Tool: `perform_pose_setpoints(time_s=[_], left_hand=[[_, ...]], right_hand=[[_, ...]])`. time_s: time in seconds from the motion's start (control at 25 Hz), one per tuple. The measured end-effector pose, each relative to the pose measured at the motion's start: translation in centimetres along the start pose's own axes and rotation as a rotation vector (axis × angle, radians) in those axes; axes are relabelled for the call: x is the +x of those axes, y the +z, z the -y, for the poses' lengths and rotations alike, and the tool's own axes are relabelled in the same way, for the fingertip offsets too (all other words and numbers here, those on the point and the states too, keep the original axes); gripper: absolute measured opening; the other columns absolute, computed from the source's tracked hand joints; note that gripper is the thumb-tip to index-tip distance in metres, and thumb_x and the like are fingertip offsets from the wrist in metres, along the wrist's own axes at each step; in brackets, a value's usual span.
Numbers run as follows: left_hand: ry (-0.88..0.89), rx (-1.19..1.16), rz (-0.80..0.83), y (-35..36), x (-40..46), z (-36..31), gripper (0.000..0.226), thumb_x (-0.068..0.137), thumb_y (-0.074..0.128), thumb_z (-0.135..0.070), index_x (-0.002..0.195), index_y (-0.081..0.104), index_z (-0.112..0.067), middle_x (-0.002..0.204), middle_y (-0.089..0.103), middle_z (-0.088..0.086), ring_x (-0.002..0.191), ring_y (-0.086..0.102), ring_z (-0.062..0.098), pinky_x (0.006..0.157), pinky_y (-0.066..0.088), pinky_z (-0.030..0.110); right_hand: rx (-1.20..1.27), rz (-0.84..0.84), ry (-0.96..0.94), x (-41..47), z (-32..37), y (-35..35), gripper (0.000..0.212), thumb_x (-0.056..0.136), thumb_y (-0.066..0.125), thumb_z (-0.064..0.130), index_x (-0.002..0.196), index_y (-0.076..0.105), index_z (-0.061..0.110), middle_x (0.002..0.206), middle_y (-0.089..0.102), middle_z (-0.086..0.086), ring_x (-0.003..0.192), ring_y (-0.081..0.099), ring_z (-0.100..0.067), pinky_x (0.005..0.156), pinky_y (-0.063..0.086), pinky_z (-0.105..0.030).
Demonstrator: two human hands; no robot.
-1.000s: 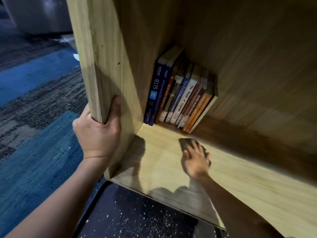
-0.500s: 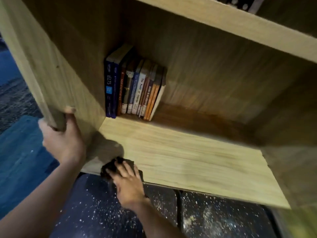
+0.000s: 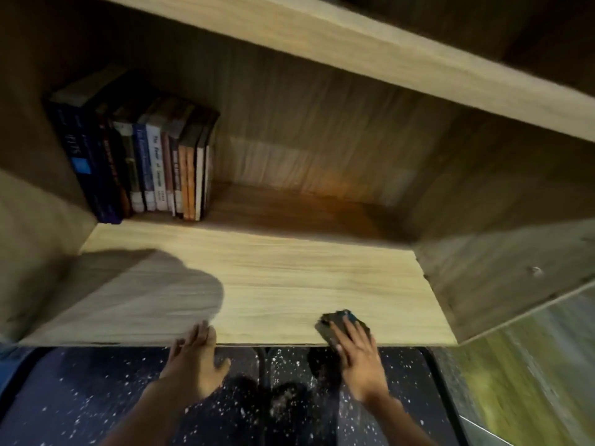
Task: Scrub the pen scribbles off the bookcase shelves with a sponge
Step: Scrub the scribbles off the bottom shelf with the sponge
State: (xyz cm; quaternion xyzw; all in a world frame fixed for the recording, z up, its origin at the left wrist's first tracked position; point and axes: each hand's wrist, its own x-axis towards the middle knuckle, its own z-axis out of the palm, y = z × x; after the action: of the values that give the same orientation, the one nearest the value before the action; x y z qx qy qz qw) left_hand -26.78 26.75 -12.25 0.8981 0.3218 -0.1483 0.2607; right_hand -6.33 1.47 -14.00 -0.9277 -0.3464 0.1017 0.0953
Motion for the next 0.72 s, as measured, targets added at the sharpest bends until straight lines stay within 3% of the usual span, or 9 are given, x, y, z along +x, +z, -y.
perform_pose_setpoints(time_s=[0.12,0.2,0.28,0.36,0.44,0.52,0.6,0.64,0.72], left_hand=[[0.006,0.107,0.026,-0.1,0.2,-1.0,0.09,0.091,0.042,-0.056,0.154,-0.007,-0.013,0.161,-0.013,0.01,0.149,-0.006,0.027,0.12,0.008,0.039],[-0.008,0.123,0.062,-0.5,0.2,-1.4,0.102,0.082,0.044,-0.064,0.153,-0.007,-0.013,0.161,-0.015,0.011,0.149,-0.008,0.028,0.12,0.009,0.037],[-0.043,0.162,0.096,-0.4,0.2,-2.1,0.108,0.083,0.05,-0.065,0.152,-0.01,-0.007,0.16,-0.017,0.014,0.148,-0.011,0.032,0.121,0.008,0.037],[-0.066,0.205,0.131,-0.5,-0.1,-2.9,0.107,0.087,0.052,-0.059,0.15,-0.012,-0.002,0.158,-0.018,0.018,0.147,-0.012,0.036,0.121,0.007,0.038],[0.007,0.104,0.14,-1.1,-0.8,-4.6,0.097,0.088,0.056,-0.05,0.153,-0.002,-0.007,0.16,-0.001,0.015,0.149,0.001,0.03,0.119,0.015,0.031],[0.345,0.004,-0.146,-1.6,-1.1,-6.0,0.059,0.088,0.057,-0.036,0.143,0.035,-0.035,0.138,0.043,-0.018,0.14,0.026,-0.002,0.109,0.025,0.012],[0.433,0.029,-0.022,-2.6,-1.8,-6.3,0.04,0.088,0.056,-0.029,0.109,0.054,-0.063,0.098,0.053,-0.041,0.116,0.041,-0.023,0.091,0.031,-0.001],[0.355,0.019,0.103,-2.6,-2.3,-6.4,0.036,0.09,0.054,-0.03,0.11,0.057,-0.06,0.099,0.057,-0.035,0.108,0.051,-0.016,0.083,0.033,0.0],[0.224,0.18,0.202,-2.5,-3.0,-6.8,0.03,0.094,0.047,-0.037,0.118,0.062,-0.025,0.115,0.064,-0.01,0.107,0.059,0.008,0.082,0.04,0.014]], right_hand=[[0.076,-0.027,0.367,1.3,-4.6,-2.4,0.062,0.097,0.04,0.021,0.145,0.013,0.049,0.161,0.0,0.004,0.148,-0.004,-0.023,0.119,-0.001,-0.051],[0.053,-0.021,0.548,3.8,-2.9,-2.9,0.065,0.095,0.045,0.022,0.15,0.015,0.04,0.162,-0.001,0.0,0.148,-0.005,-0.026,0.116,-0.003,-0.059],[0.005,0.008,0.429,5.8,1.6,-2.2,0.064,0.096,0.04,0.032,0.151,0.009,0.037,0.16,-0.01,-0.002,0.147,-0.01,-0.028,0.114,-0.009,-0.06],[0.006,0.035,0.115,5.8,7.5,-0.4,0.066,0.094,0.041,0.029,0.151,0.01,0.037,0.158,-0.014,0.0,0.147,-0.013,-0.026,0.115,-0.013,-0.055],[0.009,0.043,-0.116,3.7,11.5,1.5,0.071,0.084,0.059,0.021,0.144,0.031,0.044,0.159,0.003,0.006,0.148,0.004,-0.023,0.119,0.001,-0.049],[0.009,0.035,-0.249,1.2,13.1,1.2,0.064,0.063,0.078,0.03,0.12,0.059,0.049,0.148,0.039,0.012,0.131,0.042,-0.021,0.107,0.039,-0.047],[-0.086,0.116,-0.363,0.2,12.2,-0.3,0.059,0.066,0.077,0.024,0.12,0.06,0.038,0.142,0.04,0.008,0.124,0.039,-0.023,0.102,0.04,-0.049],[-0.07,0.221,-0.358,-0.1,10.9,-1.1,0.058,0.074,0.072,0.017,0.126,0.055,0.032,0.144,0.039,0.005,0.127,0.034,-0.025,0.107,0.032,-0.05],[-0.026,0.375,-0.174,-1.7,7.7,-3.2,0.056,0.082,0.065,0.008,0.131,0.05,0.032,0.14,0.047,-0.002,0.13,0.036,-0.025,0.112,0.027,-0.047]])
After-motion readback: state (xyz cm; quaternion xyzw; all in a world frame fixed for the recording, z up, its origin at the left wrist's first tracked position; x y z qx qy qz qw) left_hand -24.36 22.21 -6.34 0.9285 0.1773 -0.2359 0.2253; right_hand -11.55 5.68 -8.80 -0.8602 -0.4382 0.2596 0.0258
